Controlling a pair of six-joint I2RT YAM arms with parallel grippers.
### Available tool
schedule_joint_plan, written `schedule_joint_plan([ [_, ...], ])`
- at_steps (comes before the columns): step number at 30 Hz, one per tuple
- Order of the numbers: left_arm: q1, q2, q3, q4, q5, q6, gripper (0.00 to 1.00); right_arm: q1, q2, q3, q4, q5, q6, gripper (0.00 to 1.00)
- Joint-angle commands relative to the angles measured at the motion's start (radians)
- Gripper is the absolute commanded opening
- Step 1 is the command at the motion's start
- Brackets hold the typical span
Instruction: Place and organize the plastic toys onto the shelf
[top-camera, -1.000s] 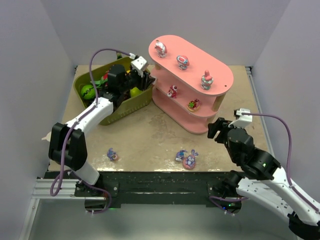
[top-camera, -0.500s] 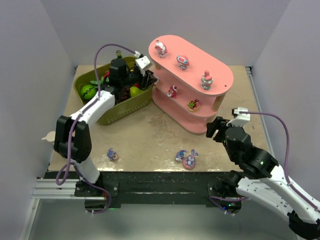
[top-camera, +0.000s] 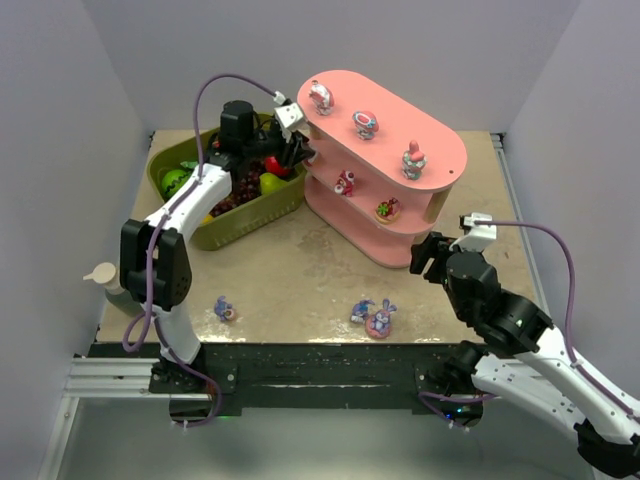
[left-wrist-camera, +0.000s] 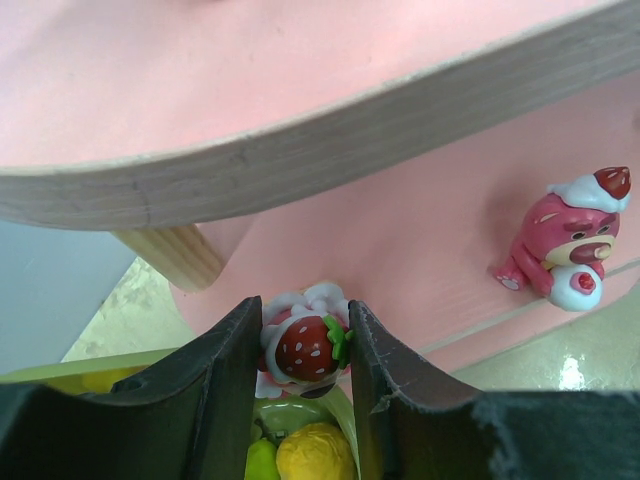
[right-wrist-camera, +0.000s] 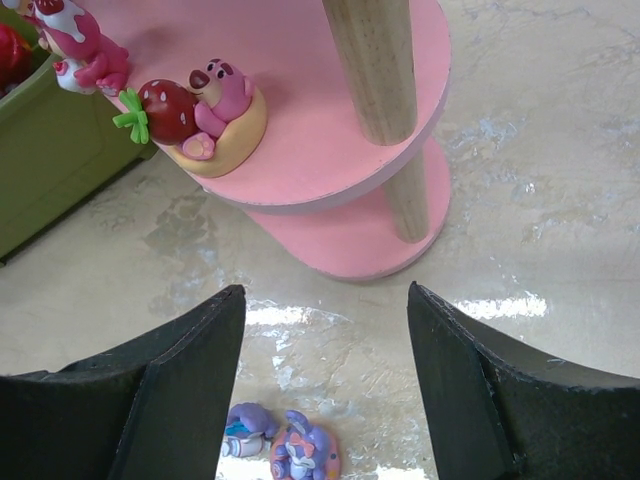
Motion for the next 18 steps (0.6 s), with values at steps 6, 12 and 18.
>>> schedule_joint_plan([
  [6,0.011,0.028,0.107,-0.172,0.055,0.062,0.34,-0.002,0.002,0.025,0.04,0.017,0.013,0.7],
  [12,0.011,0.031,0.118,-0.192,0.053,0.064,0.37,-0.002,-0.002,0.024,0.037,0.011,0.017,0.7],
  [18,0.011,0.043,0.146,-0.241,0.058,0.085,0.37,-0.002,-0.007,0.022,0.037,0.011,0.019,0.7],
])
